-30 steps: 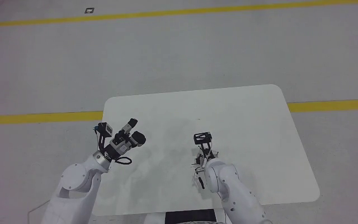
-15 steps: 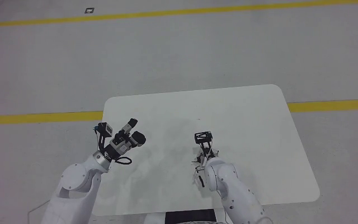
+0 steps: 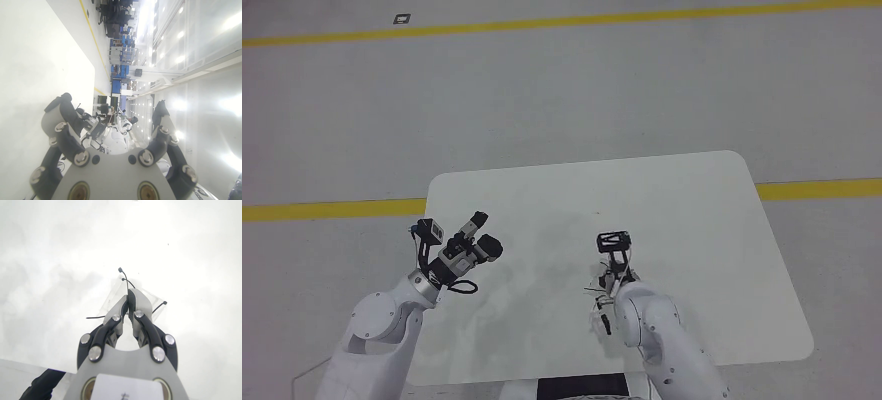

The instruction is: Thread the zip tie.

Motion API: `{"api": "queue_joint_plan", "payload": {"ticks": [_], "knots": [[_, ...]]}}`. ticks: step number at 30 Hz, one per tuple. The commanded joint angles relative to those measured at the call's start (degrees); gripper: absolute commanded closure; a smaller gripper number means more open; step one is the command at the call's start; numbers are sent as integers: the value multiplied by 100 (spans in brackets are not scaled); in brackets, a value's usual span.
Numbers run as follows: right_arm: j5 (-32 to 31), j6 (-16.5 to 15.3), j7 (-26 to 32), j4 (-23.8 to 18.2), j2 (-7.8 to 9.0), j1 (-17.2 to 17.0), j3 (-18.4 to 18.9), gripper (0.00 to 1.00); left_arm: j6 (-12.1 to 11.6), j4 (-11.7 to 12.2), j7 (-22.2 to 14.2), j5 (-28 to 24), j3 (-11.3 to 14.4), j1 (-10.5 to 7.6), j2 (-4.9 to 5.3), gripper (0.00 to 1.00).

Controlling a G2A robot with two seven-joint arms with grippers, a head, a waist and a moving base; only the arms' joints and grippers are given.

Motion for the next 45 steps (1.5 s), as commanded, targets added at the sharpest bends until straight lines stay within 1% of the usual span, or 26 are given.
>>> {"api": "queue_joint_plan", "payload": {"ticks": [1,3,4,6,8,10,22,24,26,28,31,34,35,37,39,41,42,43,44,45], "knots": [[351,-25,30,-222,-1,-66,73,100,0,0,0,0,0,0,0,0],[776,-72,57,-385,0,-118,182,100,0,0,0,0,0,0,0,0],[1110,-119,85,-480,0,-141,259,100,0,0,0,0,0,0,0,0],[1592,-175,105,-572,1,-159,399,100,0,0,0,0,0,0,0,0],[1832,-150,45,-612,10,-172,512,100,0,0,0,0,0,0,0,0],[2146,-95,42,-647,3,-166,549,100,0,0,0,0,0,0,0,0],[2146,-95,42,-647,3,-166,549,100,0,0,0,0,0,0,0,0],[2183,-110,-68,-607,7,-175,553,100,0,0,0,0,0,0,0,0],[2214,-71,-53,-638,16,-125,560,100,0,0,0,0,0,0,0,0],[2171,3,208,-673,24,33,548,100,0,0,0,0,0,0,0,0],[2160,3,632,-681,4,303,598,100,-24,-26,26,97,34,-27,2,0],[2044,3,1153,-613,-55,700,550,100,-245,-94,-249,363,51,-32,29,0],[2082,3,1304,-556,-97,876,564,100,-357,-102,-396,439,35,-29,43,0],[1946,3,1609,-352,-166,1156,563,100,-530,-111,-626,613,3,-30,68,0],[1888,3,1945,-76,-286,1462,602,100,-707,-121,-836,797,-23,-27,94,0],[1959,3,2106,101,-420,1704,644,100,-845,-107,-937,889,-42,-27,111,0],[1972,3,2128,160,-465,1767,657,100,-936,-96,-1033,871,-30,-23,118,0],[1972,3,2128,160,-465,1767,657,100,-1013,-92,-1167,868,-22,-28,127,0],[1972,3,2128,160,-465,1767,657,100,-1081,-79,-1219,931,-58,-37,139,0],[1972,3,2128,160,-465,1767,657,100,-1081,-79,-1219,931,-58,-37,139,0]]}}
